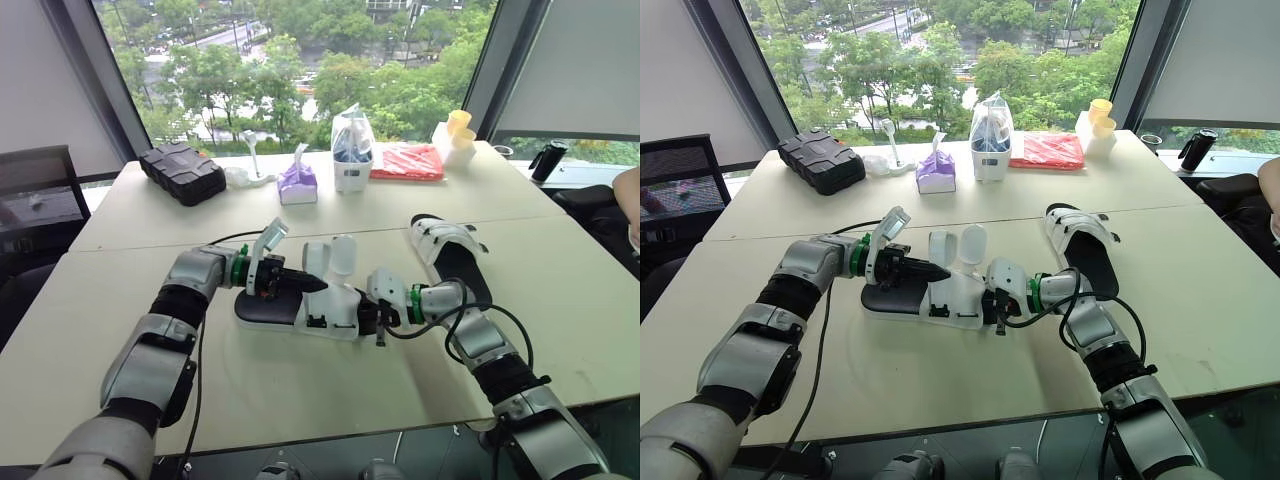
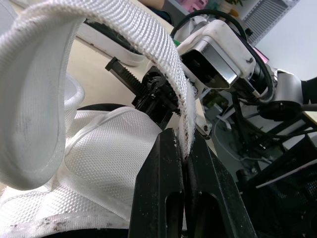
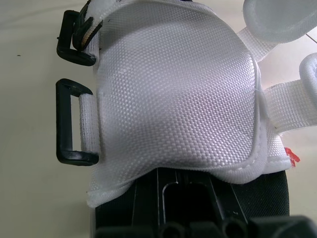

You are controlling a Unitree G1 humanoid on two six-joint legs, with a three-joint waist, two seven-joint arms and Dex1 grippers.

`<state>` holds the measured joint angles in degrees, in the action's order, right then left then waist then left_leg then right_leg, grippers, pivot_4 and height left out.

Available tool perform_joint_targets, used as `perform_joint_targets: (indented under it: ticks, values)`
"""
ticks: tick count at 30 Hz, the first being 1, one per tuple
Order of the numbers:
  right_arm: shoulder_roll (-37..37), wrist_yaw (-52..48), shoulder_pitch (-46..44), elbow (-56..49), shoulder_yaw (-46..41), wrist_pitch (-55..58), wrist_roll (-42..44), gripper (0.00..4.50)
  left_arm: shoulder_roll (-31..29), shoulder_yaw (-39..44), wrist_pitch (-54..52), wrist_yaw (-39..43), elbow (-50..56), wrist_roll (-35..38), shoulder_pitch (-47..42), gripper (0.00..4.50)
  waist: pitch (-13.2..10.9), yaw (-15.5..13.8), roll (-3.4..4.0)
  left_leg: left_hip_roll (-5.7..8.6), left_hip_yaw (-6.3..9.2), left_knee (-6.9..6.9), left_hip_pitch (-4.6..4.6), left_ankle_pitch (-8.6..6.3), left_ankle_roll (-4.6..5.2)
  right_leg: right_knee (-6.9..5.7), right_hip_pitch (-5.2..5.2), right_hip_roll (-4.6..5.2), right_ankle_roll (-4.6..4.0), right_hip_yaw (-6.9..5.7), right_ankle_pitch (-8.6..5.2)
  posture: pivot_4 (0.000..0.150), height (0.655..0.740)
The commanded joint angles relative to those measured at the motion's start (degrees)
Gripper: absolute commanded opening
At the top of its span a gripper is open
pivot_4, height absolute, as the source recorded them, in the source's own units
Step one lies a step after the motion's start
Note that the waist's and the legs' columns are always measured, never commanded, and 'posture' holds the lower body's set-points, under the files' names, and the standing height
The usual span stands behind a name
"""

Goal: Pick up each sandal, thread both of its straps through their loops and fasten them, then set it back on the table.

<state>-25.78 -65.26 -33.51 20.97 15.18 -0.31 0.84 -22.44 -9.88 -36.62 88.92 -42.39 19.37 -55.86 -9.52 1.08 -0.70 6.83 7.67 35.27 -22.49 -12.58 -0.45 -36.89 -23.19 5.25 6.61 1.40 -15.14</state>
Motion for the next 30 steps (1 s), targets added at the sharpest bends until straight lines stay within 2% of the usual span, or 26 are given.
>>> perform_joint_targets:
  ticks: [1,25,30]
  values:
    - [-0.44,-1.77,2.63,1.85,4.37,1.70,-2.83,0.00,-1.05,0.24,2.09,2.09,2.60,-0.22,-0.65,0.04,0.00,0.00,0.00,0.00,0.00,0.00,0.00,0.00,0.00,0.00,0.00,0.00,0.00,0.00,0.00,0.150,0.7400]
    - [-0.30,-1.43,2.22,2.76,4.33,1.25,-2.93,0.00,-1.61,-3.25,16.93,2.90,8.47,-4.72,3.70,0.04,0.01,0.04,0.00,-0.01,0.00,0.00,0.00,0.00,0.00,0.00,0.00,0.00,0.00,0.01,0.00,0.150,0.7400]
    - [-0.29,-1.39,2.10,2.98,4.32,1.18,-2.98,0.00,-2.23,-5.14,21.19,2.64,12.07,-7.02,7.37,0.04,0.01,0.03,0.00,-0.01,0.00,0.00,0.00,0.00,0.00,0.00,0.00,0.00,0.00,0.02,0.00,0.150,0.7400]
